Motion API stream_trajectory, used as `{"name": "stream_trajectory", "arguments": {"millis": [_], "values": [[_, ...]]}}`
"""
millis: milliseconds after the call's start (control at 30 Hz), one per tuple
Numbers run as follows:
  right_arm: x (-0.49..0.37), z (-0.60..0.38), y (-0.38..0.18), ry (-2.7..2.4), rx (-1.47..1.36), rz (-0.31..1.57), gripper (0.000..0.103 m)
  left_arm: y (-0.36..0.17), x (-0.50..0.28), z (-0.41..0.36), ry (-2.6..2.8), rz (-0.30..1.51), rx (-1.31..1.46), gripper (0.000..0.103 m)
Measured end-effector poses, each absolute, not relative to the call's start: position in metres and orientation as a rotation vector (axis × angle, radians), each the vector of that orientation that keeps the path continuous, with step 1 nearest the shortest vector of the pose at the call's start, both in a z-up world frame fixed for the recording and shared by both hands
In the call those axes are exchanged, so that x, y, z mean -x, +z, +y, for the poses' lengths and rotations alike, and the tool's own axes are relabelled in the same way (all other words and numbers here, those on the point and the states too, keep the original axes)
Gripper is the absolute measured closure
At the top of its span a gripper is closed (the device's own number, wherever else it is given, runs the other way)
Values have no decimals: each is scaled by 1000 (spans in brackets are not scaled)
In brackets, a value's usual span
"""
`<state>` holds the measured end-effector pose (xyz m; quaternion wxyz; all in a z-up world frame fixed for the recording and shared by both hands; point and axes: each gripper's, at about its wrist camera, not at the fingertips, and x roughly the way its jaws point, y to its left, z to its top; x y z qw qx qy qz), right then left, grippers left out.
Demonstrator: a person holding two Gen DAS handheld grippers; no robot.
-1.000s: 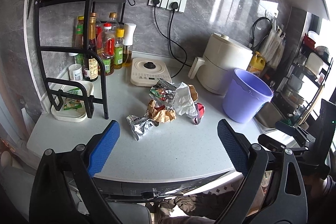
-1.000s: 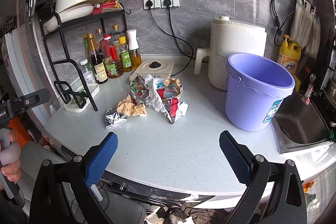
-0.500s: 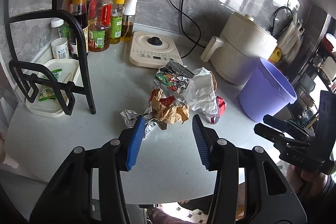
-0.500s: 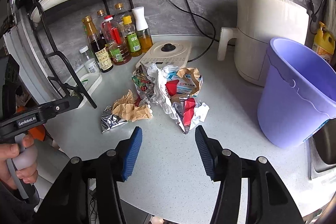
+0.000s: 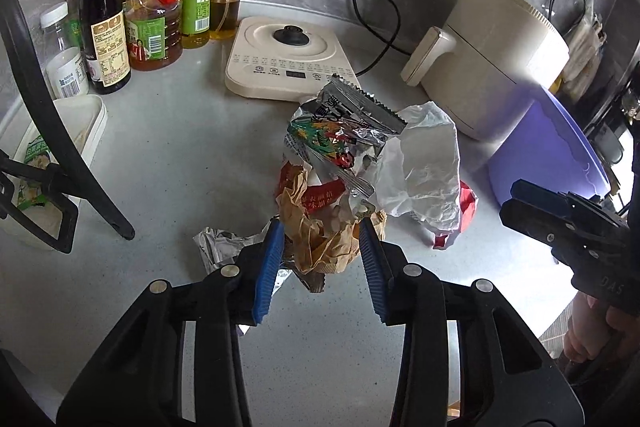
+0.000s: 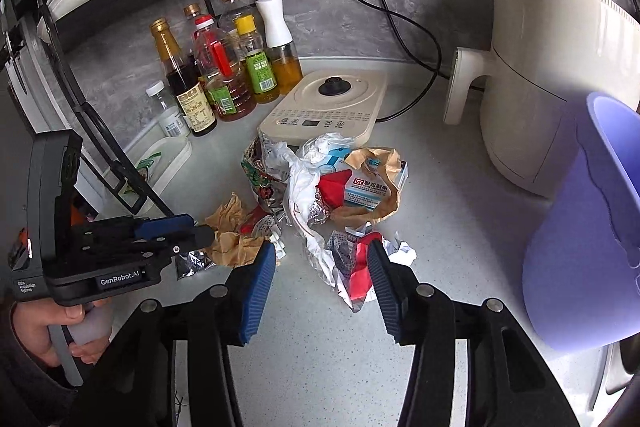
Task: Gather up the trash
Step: 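Grasp the white tissue with the right tool while the left tool grasps the brown paper bag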
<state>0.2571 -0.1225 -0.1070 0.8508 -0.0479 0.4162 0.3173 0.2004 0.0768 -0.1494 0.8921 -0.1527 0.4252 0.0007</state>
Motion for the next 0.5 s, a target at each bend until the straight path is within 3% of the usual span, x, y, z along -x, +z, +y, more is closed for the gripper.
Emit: {"name": "stream_trajectory", "arguments": {"millis": [67, 200, 267, 367, 500], "values": [[-263, -119, -107, 674, 102, 876, 55, -155, -207, 73, -6, 898, 295, 53], [-276, -112, -108, 688, 110, 875, 55, -162, -215, 65, 3, 920, 223, 52], [-280, -108, -110, 698, 114, 878, 55, -164, -218, 64, 3, 934, 200, 67], [-286, -102, -109, 719, 108, 878, 55, -159, -217, 65, 8, 930, 186, 75], [-291, -90, -109, 759, 104, 880, 55, -142, -208, 74, -4, 890, 206, 75]]}}
